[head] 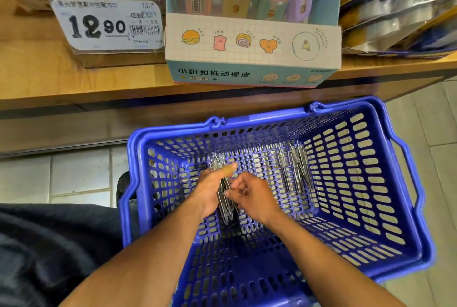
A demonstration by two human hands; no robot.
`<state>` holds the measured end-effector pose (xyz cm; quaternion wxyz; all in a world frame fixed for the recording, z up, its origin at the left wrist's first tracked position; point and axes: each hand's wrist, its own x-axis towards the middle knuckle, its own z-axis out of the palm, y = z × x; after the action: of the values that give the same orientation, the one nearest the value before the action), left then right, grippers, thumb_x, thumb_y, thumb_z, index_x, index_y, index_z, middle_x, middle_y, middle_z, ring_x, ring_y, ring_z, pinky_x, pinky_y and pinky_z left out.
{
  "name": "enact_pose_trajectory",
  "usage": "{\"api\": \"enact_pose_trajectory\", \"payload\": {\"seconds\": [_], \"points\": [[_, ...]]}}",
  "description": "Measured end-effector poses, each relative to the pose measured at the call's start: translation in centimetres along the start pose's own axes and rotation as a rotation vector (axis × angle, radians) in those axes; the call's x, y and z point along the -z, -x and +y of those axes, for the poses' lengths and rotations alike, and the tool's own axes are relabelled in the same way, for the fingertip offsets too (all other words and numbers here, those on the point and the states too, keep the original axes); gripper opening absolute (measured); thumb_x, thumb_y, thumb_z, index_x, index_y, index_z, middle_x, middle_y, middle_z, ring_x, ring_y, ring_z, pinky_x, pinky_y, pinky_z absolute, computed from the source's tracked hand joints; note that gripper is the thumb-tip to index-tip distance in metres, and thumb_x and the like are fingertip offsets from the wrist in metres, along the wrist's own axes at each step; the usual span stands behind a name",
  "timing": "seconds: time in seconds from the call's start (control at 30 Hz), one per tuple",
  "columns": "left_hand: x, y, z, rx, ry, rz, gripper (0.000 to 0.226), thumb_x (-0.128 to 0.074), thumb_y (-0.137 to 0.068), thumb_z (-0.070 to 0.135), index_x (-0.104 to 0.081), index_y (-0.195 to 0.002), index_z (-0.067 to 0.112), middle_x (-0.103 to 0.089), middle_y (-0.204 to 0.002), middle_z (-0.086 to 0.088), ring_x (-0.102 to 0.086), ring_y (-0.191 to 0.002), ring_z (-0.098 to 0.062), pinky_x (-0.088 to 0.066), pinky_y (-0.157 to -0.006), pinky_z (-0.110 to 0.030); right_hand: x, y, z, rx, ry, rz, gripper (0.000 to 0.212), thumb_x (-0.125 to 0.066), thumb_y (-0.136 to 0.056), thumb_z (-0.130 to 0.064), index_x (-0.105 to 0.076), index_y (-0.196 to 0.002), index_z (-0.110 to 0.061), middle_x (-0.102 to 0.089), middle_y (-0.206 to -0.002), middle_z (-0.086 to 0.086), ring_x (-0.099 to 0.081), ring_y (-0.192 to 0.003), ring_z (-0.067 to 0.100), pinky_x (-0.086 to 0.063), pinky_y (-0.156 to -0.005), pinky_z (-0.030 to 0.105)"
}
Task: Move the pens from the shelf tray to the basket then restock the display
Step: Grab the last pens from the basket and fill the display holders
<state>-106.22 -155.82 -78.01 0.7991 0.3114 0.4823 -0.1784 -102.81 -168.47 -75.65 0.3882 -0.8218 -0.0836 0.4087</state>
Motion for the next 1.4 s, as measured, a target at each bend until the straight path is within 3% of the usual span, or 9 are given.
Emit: {"api": "enact_pose_trajectory", "payload": {"seconds": [0.1, 0.23, 0.37, 0.57, 0.7, 0.97, 1.13, 1.23, 1.4], "points": [[0.5, -0.4, -0.5, 0.024, -0.024, 0.123, 0.075, -0.077, -0.079, 0.013, -0.039, -0.142, -0.004, -0.063, -0.118, -0.025, -0.065, -0.104, -0.037, -0.057, -0.079, -0.045, -0.1, -0.2, 0.4, -0.022, -0.13, -0.014, 0.022, -0.075, -0.085, -0.019, -0.063, -0.093, -0.002, -0.061, -0.075, -0.006, -0.056, -0.056, 0.001, -0.054, -0.057, 0.022], [0.5, -0.5, -0.3, 0.025, -0.02, 0.142, 0.05, -0.067, -0.088, 0.006, -0.048, -0.133, -0.008, -0.062, -0.078, -0.01, -0.061, -0.06, -0.016, -0.053, -0.056, -0.03, 0.5, -1.7, 2.1, -0.113, -0.207, 0.047, 0.017, -0.062, -0.095, -0.023, -0.06, -0.086, -0.008, -0.065, -0.077, -0.002, -0.058, -0.052, 0.008, -0.049, -0.052, 0.02], [0.6, -0.4, -0.3, 0.04, -0.043, 0.157, 0.044, -0.065, -0.09, 0.006, -0.051, -0.13, -0.007, -0.059, -0.062, -0.004, -0.055, -0.05, -0.014, -0.05, -0.049, -0.027, 2.9, -4.6, 5.4, -0.268, 0.111, 0.357, 0.007, -0.059, -0.094, -0.009, -0.06, -0.101, -0.008, -0.064, -0.091, 0.002, -0.064, -0.085, 0.02, -0.051, -0.069, 0.022], [1.0, -1.0, -0.7, 0.032, -0.051, 0.158, 0.035, -0.063, -0.092, 0.006, -0.056, -0.123, -0.009, -0.06, -0.062, -0.004, -0.056, -0.051, -0.014, -0.05, -0.049, -0.028, 5.3, -5.9, 9.5, -0.515, 0.454, 0.421, 0.046, -0.059, -0.092, -0.006, -0.041, -0.134, -0.002, -0.051, -0.131, 0.019, -0.058, -0.111, 0.034, -0.052, -0.092, 0.041], [1.1, -1.0, -0.8, 0.045, -0.044, 0.149, 0.034, -0.067, -0.09, 0.006, -0.06, -0.12, -0.007, -0.062, -0.07, -0.008, -0.059, -0.057, -0.016, -0.051, -0.049, -0.027, 4.9, -5.8, 10.6, -0.525, 0.587, 0.394, 0.044, -0.05, -0.094, 0.0, -0.039, -0.136, 0.002, -0.054, -0.129, 0.02, -0.06, -0.111, 0.034, -0.052, -0.091, 0.04], [1.1, -0.8, -0.8, 0.031, -0.052, 0.153, 0.065, -0.08, -0.079, 0.023, -0.053, -0.131, -0.003, -0.067, -0.083, -0.007, -0.064, -0.063, -0.014, -0.054, -0.055, -0.028, 4.4, -3.9, 6.1, -0.325, 0.084, 0.055, 0.012, -0.065, -0.088, -0.008, -0.055, -0.087, -0.014, -0.063, -0.084, 0.007, -0.062, -0.069, 0.017, -0.056, -0.073, 0.036], [1.0, -0.9, -0.8, 0.026, -0.063, 0.066, 0.124, -0.089, -0.048, 0.044, -0.031, -0.15, 0.004, -0.065, -0.116, -0.013, -0.066, -0.102, -0.025, -0.051, -0.098, -0.049, 1.5, -1.4, 2.4, -0.188, -0.168, -0.157, 0.017, -0.072, -0.085, -0.014, -0.057, -0.091, -0.016, -0.063, -0.09, 0.003, -0.061, -0.058, 0.01, -0.049, -0.057, 0.023], [0.5, -0.6, -0.5, 0.062, -0.02, 0.036, 0.114, -0.091, -0.057, 0.035, -0.031, -0.15, 0.009, -0.058, -0.135, -0.021, -0.062, -0.118, -0.036, -0.051, -0.098, -0.053, 0.5, -1.1, 1.3, -0.142, -0.089, -0.103, 0.018, -0.073, -0.085, -0.014, -0.056, -0.089, -0.018, -0.062, -0.09, 0.004, -0.058, -0.065, 0.011, -0.051, -0.065, 0.027], [0.8, -1.0, -1.0, 0.046, 0.012, 0.133, 0.049, -0.074, -0.082, 0.004, -0.051, -0.126, -0.002, -0.067, -0.094, -0.018, -0.069, -0.078, -0.028, -0.057, -0.065, -0.038, 0.3, -0.6, 1.2, -0.073, -0.099, -0.238, 0.021, -0.078, -0.082, -0.018, -0.063, -0.095, -0.01, -0.064, -0.081, 0.002, -0.06, -0.061, 0.01, -0.05, -0.058, 0.019]]}}
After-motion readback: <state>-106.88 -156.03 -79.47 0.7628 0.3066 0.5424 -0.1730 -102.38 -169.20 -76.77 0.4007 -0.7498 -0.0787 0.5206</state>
